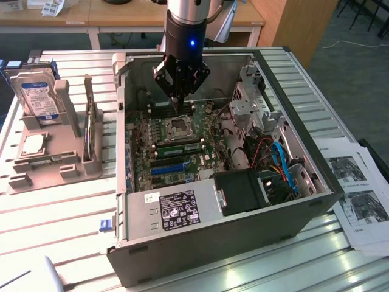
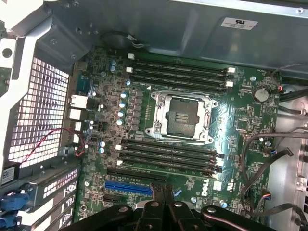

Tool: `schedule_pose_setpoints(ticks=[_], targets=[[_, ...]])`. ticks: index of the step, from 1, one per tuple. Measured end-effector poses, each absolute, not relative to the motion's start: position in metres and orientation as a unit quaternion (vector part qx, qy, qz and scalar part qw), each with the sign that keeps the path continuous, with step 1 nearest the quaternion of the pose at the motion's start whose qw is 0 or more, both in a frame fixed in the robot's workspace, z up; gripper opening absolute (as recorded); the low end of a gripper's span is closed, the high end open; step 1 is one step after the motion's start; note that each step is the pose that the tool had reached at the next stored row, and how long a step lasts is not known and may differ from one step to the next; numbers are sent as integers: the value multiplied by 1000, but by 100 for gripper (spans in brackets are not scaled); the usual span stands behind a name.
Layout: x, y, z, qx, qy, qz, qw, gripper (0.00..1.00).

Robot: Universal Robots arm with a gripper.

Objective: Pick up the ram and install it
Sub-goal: 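Press down the ram until it locks into place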

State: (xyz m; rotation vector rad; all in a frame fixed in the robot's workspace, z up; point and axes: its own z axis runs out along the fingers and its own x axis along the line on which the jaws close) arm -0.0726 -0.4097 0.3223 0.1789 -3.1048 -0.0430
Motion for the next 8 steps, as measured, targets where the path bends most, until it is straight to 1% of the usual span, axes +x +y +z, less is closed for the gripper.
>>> schedule_pose_setpoints(ticks=[3,8], targets=[[-73,-410,322,57,-998,-13,11,10],[-73,-410,322,34,-999,-13,10,10]])
